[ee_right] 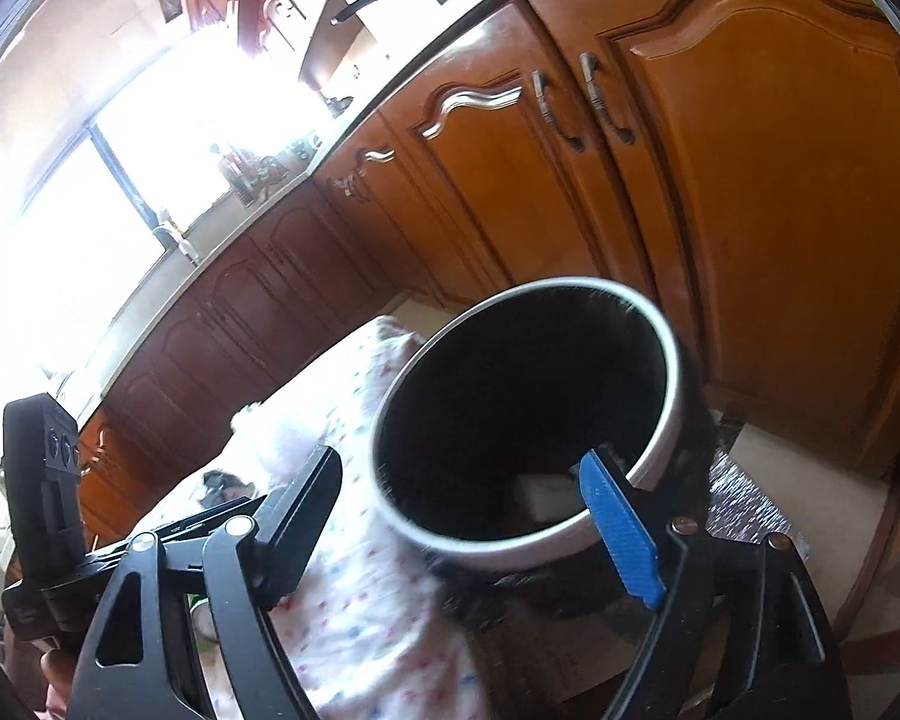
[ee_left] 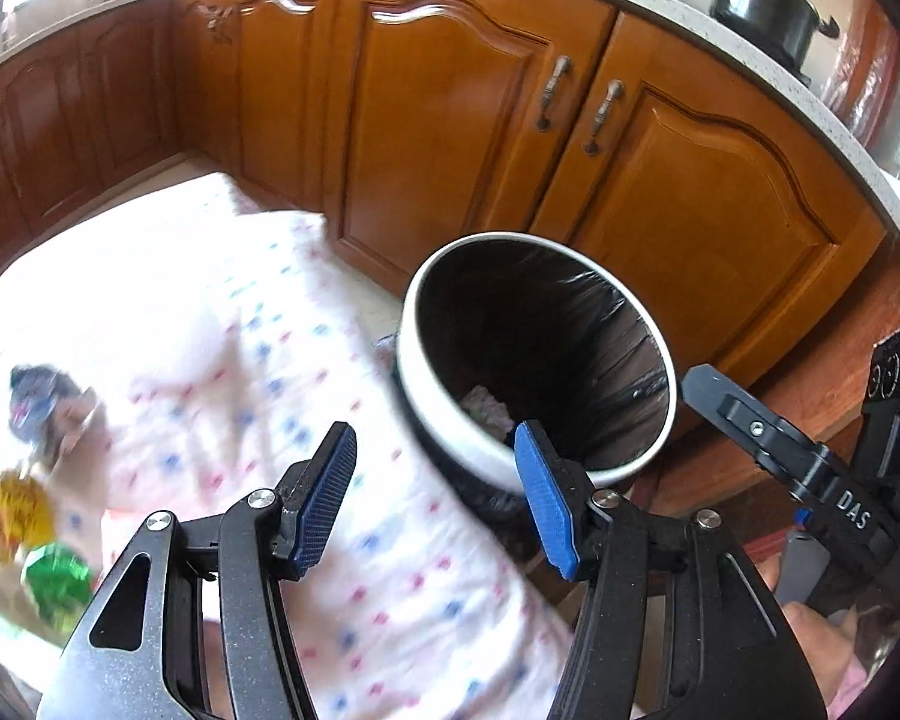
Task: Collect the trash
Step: 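Move the left tool back to the table and grasp the crumpled foil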
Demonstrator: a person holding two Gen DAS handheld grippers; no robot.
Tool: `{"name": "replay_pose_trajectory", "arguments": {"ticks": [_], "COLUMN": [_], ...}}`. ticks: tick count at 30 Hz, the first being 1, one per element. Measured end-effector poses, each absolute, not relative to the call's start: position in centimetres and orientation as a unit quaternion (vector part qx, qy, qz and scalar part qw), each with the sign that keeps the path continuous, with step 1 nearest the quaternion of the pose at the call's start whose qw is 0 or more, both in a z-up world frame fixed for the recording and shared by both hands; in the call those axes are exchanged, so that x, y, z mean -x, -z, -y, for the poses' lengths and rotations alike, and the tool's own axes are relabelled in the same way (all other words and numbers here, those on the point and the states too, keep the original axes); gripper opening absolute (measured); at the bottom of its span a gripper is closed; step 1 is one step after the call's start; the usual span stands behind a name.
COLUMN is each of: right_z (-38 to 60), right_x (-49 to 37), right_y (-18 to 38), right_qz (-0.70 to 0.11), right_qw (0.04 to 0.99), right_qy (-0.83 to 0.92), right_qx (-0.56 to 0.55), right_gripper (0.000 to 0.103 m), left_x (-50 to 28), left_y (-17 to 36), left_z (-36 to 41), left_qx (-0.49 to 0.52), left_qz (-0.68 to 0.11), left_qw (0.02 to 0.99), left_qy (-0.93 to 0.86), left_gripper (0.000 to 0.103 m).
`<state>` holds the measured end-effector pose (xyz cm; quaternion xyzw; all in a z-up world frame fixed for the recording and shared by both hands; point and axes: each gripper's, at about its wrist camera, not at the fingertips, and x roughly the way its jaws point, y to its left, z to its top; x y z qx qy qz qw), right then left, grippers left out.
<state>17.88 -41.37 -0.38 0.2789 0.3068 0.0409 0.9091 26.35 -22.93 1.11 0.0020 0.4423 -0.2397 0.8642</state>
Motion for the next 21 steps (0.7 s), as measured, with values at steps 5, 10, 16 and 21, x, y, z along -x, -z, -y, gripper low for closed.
{"name": "replay_pose_trajectory", "arguments": {"ticks": [5,10,16,21], "right_z": [38.6,36.3,34.0,32.1], "right_x": [-17.6,-17.3,-16.9,-17.1], "right_y": [0.0,-0.2,-0.4,-0.6], "right_qz": [-0.309,-0.314,-0.32,-0.326], "right_qw": [0.911,0.913,0.914,0.913], "right_qy": [-0.061,-0.07,-0.079,-0.09], "right_qx": [-0.266,-0.252,-0.236,-0.227], "right_gripper": [0.083,0.087,0.093,0.095], "left_x": [-25.0,-23.9,-22.9,-22.5], "left_y": [-1.1,-1.0,-1.1,-1.1], "left_z": [19.3,15.7,12.4,10.2], "left_qx": [0.015,0.035,0.052,0.061], "left_qz": [-0.44,-0.435,-0.429,-0.426], "left_qw": [0.87,0.876,0.88,0.883], "left_qy": [0.222,0.207,0.196,0.189], "left_gripper": [0.056,0.056,0.056,0.056]}}
